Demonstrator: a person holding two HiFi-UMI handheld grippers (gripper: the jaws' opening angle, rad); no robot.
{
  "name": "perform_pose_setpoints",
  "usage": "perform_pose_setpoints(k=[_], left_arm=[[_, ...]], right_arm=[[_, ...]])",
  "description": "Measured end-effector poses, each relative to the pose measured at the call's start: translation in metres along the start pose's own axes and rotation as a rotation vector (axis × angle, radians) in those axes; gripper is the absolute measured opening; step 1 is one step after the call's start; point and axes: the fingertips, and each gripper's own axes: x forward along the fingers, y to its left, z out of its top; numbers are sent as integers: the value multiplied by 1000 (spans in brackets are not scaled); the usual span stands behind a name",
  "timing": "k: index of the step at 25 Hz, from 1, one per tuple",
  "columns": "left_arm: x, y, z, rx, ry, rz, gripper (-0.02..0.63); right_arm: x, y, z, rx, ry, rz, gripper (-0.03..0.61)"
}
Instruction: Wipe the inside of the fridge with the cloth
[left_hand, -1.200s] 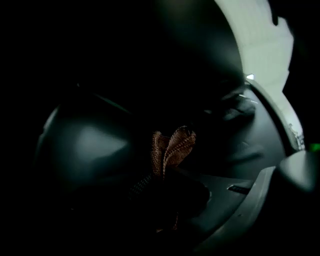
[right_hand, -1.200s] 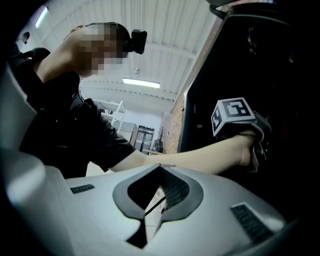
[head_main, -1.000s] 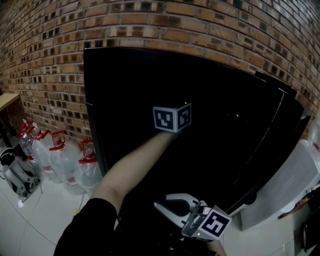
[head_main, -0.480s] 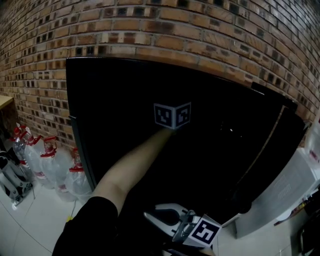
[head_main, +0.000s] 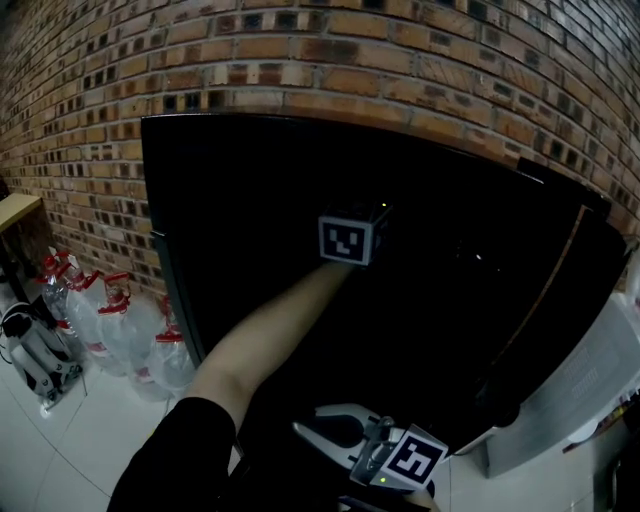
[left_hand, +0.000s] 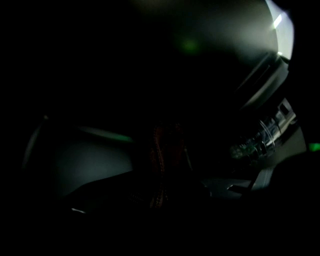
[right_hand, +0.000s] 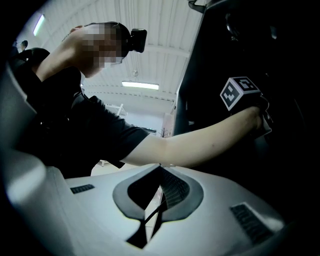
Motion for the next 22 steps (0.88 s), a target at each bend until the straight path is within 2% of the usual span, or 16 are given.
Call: perform_pose_setpoints(k=[9, 15, 22], left_arm=[[-36, 63, 11, 66, 33, 240, 55], [-52, 83, 13, 178, 42, 328, 55], [-68, 109, 20, 220, 51, 461, 55]], right_arm=[[12, 14, 3, -1, -34, 73, 5], [17, 17, 8, -6, -36, 94, 5], [21, 22, 13, -17, -64, 105, 5]])
